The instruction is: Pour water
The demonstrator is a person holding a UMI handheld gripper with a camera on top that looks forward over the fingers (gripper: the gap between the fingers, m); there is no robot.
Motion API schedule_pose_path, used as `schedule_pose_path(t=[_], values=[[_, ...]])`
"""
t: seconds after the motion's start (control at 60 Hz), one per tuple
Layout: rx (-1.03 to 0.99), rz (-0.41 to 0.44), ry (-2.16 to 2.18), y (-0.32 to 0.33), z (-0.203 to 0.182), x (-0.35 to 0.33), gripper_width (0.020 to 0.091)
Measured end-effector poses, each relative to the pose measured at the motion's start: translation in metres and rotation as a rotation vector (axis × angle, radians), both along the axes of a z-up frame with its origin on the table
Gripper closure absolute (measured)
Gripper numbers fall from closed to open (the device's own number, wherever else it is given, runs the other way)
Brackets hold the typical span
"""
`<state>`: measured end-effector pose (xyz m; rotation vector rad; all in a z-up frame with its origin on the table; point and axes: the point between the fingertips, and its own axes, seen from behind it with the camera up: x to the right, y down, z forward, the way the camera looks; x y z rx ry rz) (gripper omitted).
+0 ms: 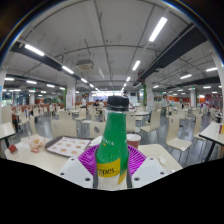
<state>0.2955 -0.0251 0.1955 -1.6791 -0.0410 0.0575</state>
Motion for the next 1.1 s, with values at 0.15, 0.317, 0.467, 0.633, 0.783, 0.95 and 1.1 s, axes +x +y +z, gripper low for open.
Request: schedule_pose_path(t=[0.15,0.317,0.467,0.633,0.783,0.95,1.1], values=[[-0.090,0.025,-0.097,0.016,-0.073,0.008,0.0731],[-0.084,0.023,-0.078,0.016,-0.110,0.013,0.0723],[-0.068,0.024,-0.083,0.009,-0.105,0.014,0.0724],[-0.113,0.021,-0.078,0.008,-0.110,0.015,0.0618],[-0.216,0.048,-0.088,-0.006,-0.113,0.007,0.0276],[-0.308,0.008,-0.033,-0.051,-0.091,-0.006,0.0253],[-0.416,-0.092,-0.058,-0.111,-0.081,-0.023,0.0254]])
